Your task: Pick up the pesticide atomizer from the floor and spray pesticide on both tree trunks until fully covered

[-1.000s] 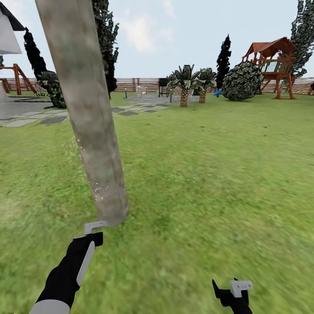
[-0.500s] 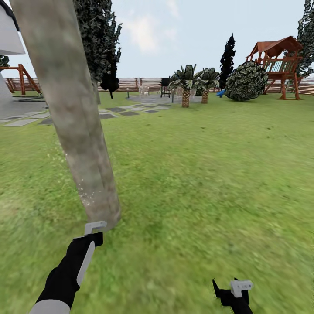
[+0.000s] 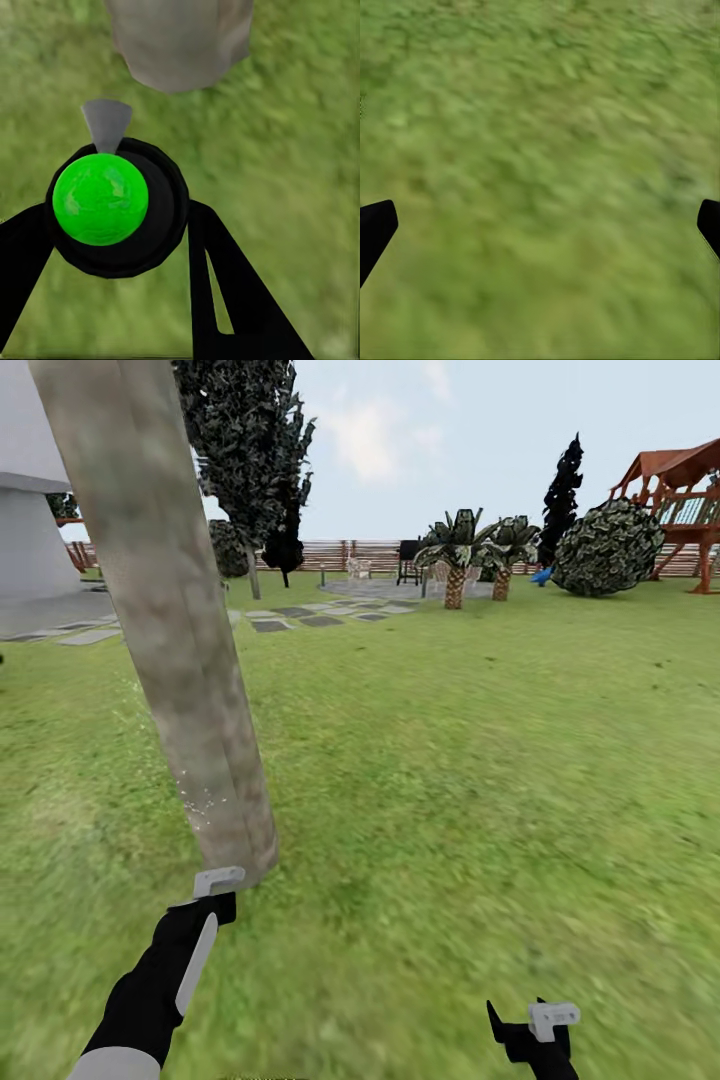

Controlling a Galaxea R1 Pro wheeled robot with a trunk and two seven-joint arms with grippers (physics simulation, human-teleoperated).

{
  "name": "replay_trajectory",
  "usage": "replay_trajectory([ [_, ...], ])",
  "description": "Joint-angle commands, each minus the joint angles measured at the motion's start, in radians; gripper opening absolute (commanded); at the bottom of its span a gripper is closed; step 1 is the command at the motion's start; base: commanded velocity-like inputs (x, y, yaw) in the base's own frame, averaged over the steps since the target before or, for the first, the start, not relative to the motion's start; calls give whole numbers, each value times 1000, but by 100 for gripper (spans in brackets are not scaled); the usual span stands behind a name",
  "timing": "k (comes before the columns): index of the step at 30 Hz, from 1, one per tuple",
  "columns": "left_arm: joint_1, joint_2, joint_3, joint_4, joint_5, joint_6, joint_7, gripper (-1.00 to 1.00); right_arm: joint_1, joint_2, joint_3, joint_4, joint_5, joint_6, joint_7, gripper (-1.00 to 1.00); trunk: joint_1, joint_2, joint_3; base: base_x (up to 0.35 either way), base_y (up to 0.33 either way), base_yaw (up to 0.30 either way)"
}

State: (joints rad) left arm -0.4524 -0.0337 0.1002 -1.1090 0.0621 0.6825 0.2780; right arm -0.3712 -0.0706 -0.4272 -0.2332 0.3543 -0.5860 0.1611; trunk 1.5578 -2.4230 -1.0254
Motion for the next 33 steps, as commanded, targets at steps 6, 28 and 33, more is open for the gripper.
replay_trajectory([
  [6,0,0,0,0,-1,0,1,-100,0,0,1,0,0,0,0,100,0,0,3,0,-271,267],
  [28,0,1,1,0,0,-3,-4,-100,0,0,-1,0,0,0,0,100,0,0,12,0,-246,267],
  [33,-15,0,-9,-1,-5,7,1,-100,0,0,-1,0,0,0,0,100,0,0,13,0,-12,135],
])
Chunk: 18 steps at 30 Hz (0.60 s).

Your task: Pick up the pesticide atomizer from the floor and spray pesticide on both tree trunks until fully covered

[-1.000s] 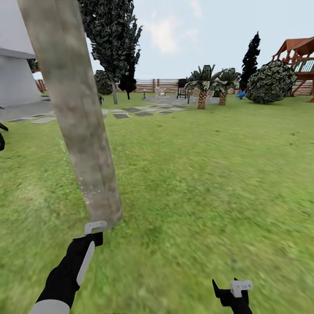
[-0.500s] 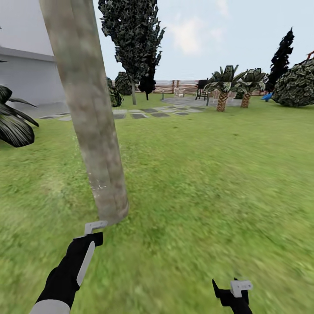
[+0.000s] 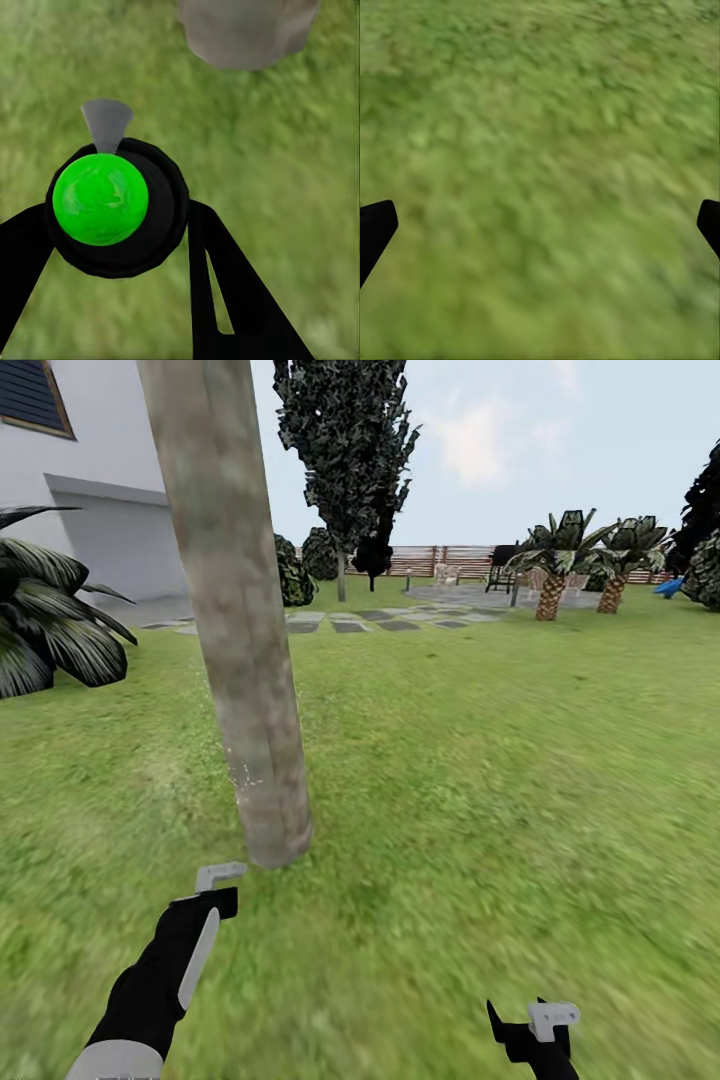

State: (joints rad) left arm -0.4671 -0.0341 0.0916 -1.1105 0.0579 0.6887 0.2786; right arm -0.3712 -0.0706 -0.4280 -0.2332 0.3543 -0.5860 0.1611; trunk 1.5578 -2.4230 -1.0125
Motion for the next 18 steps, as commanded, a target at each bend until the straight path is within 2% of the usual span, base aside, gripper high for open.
replay_trajectory([
  [1,-4,-1,0,0,-2,3,0,-100,0,0,0,0,0,0,0,100,0,0,0,0,-1,19],
  [4,-83,-2,-1,20,-1,31,-1,-100,0,0,0,0,0,0,0,100,0,0,0,0,0,6],
  [6,-175,-2,-1,108,-1,63,-3,-100,0,0,0,0,0,0,0,100,0,0,0,0,0,1],
  [7,-234,-3,-1,184,-1,70,-5,-100,0,0,0,0,0,0,0,100,0,0,0,0,0,0],
  [9,-296,-3,0,261,0,72,-6,-100,0,0,0,0,0,0,0,100,0,0,0,0,0,0],
  [12,-304,-7,0,279,-4,65,-9,-100,0,-1,0,0,1,0,0,100,0,0,0,14,0,0],
  [14,-305,-10,-6,278,-5,63,-10,-100,0,-1,0,0,0,0,-1,100,0,0,0,229,0,0],
  [16,-309,-18,-40,278,-5,63,-2,-100,0,-2,0,0,0,0,-1,100,0,0,0,324,0,0],
  [18,-311,-20,-54,278,-4,64,1,-100,0,-3,0,0,0,0,-1,100,0,0,0,274,0,0],
])
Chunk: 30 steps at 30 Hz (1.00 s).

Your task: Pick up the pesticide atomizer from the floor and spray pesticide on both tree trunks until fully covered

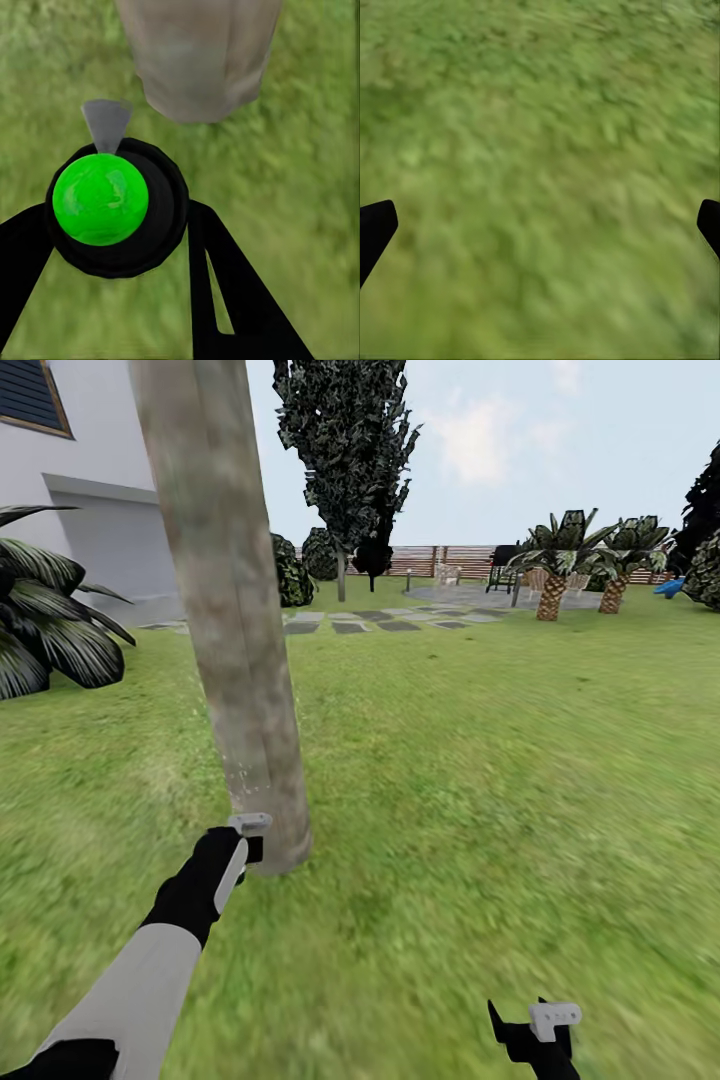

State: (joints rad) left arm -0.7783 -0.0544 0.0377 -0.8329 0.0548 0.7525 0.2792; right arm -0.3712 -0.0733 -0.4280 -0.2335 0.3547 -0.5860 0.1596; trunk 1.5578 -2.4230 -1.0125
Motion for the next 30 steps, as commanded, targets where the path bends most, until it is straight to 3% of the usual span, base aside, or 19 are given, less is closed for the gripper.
replay_trajectory([
  [1,-1,0,-4,0,-1,0,0,-100,0,0,0,0,0,0,0,100,0,0,0,104,0,0],
  [5,-2,2,-7,-27,4,3,-10,-100,0,0,0,0,1,0,0,100,0,0,0,21,0,0],
  [10,-4,45,4,-84,6,14,-13,-100,0,0,0,0,1,0,0,100,0,0,0,0,0,0],
  [15,-8,-2,-13,-110,4,17,-11,-100,0,0,0,0,1,0,0,100,0,0,0,0,0,0],
  [23,-1,26,-11,-163,1,27,-11,-100,0,0,0,0,1,0,0,100,0,0,0,-77,23,0],
  [30,-37,-1,-15,-189,4,74,-11,-100,0,0,0,0,1,0,0,100,0,0,0,-31,9,0],
])
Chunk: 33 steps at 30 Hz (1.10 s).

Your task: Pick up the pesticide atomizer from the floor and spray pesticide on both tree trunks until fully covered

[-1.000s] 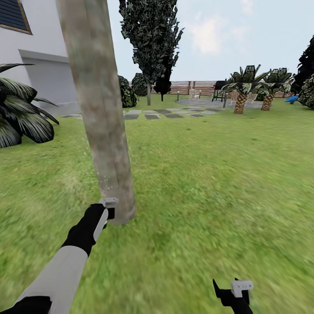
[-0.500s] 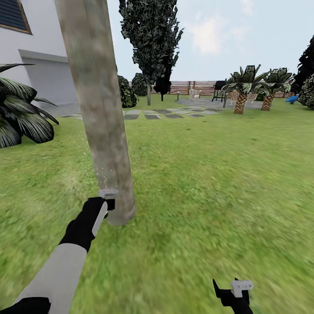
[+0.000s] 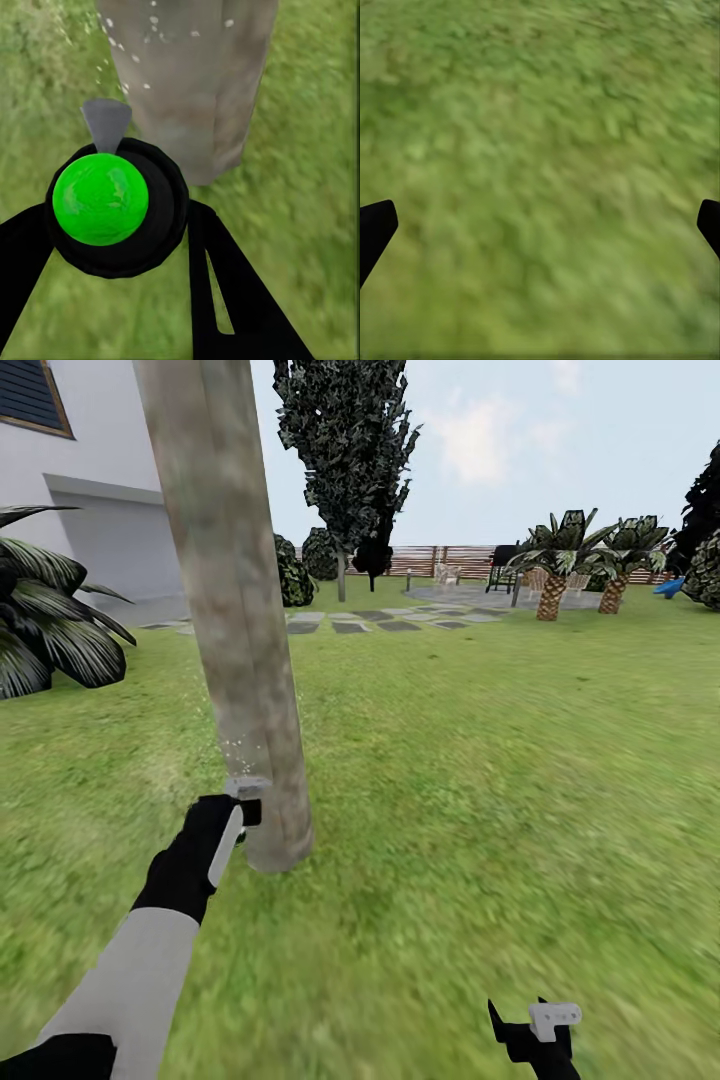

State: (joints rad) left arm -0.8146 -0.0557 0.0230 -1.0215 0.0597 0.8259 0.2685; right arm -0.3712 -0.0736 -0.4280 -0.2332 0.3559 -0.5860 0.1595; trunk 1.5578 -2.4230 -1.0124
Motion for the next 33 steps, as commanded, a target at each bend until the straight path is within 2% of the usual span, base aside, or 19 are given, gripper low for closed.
replay_trajectory([
  [1,-8,4,1,-1,0,9,0,-100,0,0,0,0,0,0,0,100,0,0,0,0,0,0],
  [3,-16,20,6,0,-2,19,0,-100,0,0,0,0,0,0,0,100,0,0,0,0,0,0],
  [6,-15,86,10,-1,1,22,-1,-100,0,0,0,0,0,0,0,100,0,0,0,0,0,0],
  [7,-10,93,6,-1,1,22,-2,-100,0,0,0,0,0,0,0,100,0,0,0,0,0,0],
  [10,-6,89,2,-2,1,22,-1,-100,0,0,0,0,0,0,0,100,0,0,0,0,0,0],
  [13,-15,37,-12,-5,0,24,-1,-100,0,0,0,0,0,0,0,100,0,0,0,16,0,0],
  [15,-16,16,-17,-37,1,27,0,-100,0,0,0,0,0,0,0,100,0,0,0,206,0,0],
  [17,-11,15,-19,-65,0,31,0,-100,0,0,0,0,0,0,0,100,0,0,0,141,0,0],
  [20,-9,25,-16,-73,-1,75,-1,-100,0,-1,0,0,0,0,0,100,0,0,0,33,0,0],
  [22,-13,63,-11,-105,0,101,-3,-100,0,0,0,0,0,0,0,100,0,0,0,5,0,0],
  [24,-14,81,-11,-127,2,118,-3,-100,0,0,0,0,0,0,0,100,0,0,0,1,0,0],
  [26,-16,74,-16,-170,3,151,-3,-100,0,0,0,0,0,0,0,100,0,0,0,0,0,0],
  [30,-18,5,-32,-225,1,170,-2,-100,0,0,0,0,0,0,0,100,0,0,0,0,0,0],
  [31,-19,-3,-33,-231,1,176,-2,-100,0,0,0,0,0,0,0,100,0,0,0,0,0,0],
  [33,-19,3,-30,-233,1,178,-2,-100,0,0,0,0,0,0,0,100,0,0,0,0,0,0],
])
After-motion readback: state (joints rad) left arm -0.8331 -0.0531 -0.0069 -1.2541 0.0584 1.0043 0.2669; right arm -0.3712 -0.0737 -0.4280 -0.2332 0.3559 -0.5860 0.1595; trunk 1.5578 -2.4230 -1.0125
